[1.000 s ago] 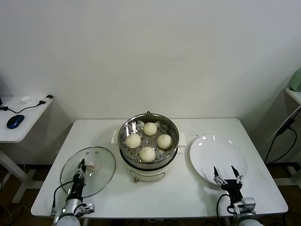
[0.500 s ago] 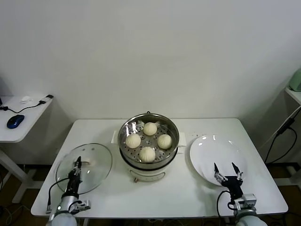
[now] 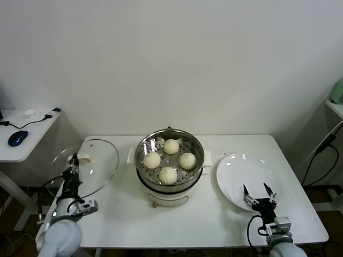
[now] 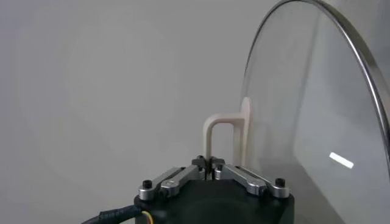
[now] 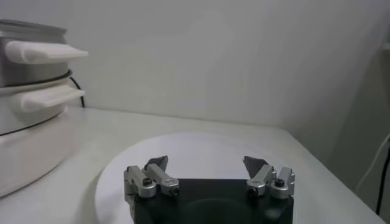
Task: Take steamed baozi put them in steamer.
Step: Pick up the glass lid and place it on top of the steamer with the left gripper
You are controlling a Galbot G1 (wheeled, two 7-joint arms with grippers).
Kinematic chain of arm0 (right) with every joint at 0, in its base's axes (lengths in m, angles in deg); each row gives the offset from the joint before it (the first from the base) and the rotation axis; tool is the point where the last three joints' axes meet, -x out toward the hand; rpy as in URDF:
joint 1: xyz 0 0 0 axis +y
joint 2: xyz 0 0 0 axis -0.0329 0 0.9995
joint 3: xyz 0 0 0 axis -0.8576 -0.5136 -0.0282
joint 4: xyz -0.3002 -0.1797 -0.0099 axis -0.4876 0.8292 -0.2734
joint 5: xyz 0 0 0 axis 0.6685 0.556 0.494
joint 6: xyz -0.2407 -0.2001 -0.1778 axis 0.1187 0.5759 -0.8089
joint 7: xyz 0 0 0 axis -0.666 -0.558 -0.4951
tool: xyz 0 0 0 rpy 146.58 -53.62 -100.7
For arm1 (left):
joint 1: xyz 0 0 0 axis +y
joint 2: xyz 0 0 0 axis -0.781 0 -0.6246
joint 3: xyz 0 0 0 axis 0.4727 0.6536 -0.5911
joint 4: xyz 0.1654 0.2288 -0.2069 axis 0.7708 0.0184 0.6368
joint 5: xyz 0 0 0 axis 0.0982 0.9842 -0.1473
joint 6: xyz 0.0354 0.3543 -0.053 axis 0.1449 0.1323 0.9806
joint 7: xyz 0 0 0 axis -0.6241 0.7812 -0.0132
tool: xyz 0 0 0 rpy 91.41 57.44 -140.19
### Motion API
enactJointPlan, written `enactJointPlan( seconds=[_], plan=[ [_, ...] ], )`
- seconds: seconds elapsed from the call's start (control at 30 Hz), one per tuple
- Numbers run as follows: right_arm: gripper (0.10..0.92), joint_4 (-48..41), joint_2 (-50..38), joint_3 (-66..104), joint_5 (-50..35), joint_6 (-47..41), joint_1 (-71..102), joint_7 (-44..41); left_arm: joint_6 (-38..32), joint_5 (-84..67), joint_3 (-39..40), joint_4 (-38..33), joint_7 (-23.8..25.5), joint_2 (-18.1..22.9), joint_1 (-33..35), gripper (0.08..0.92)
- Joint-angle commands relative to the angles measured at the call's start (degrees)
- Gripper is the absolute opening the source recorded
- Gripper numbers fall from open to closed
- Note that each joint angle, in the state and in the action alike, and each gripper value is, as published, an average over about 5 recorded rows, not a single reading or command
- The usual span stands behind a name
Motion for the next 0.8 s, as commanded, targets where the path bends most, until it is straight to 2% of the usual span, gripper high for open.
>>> enactJointPlan(
  seconds=[0.03,0.2,0.33,0.53,0.8],
  plan=[
    [0.823,1.7,0.0,0.4,2.2,-1.1,1.2,-0.3,8.3,0.3,1.3,-10.8,7.6,-1.8,-0.1,0.13],
    [0.823,1.6,0.1,0.3,2.9,-0.4,1.2,-0.8,13.3,5.3,8.5,-13.3,10.6,-2.0,-3.9,0.13],
    [0.823,1.6,0.1,-0.1,3.4,0.4,1.2,-1.4,17.0,10.5,18.0,-14.2,13.3,-0.5,-7.1,0.13],
    [0.823,0.9,0.2,0.0,3.4,1.7,1.3,-1.8,20.1,21.0,31.0,-10.3,17.5,8.7,-13.9,0.13],
    [0.823,-0.5,0.2,1.0,2.0,3.7,2.1,-2.2,21.0,28.3,38.2,-2.8,18.4,20.6,-18.4,0.13]
  ],
)
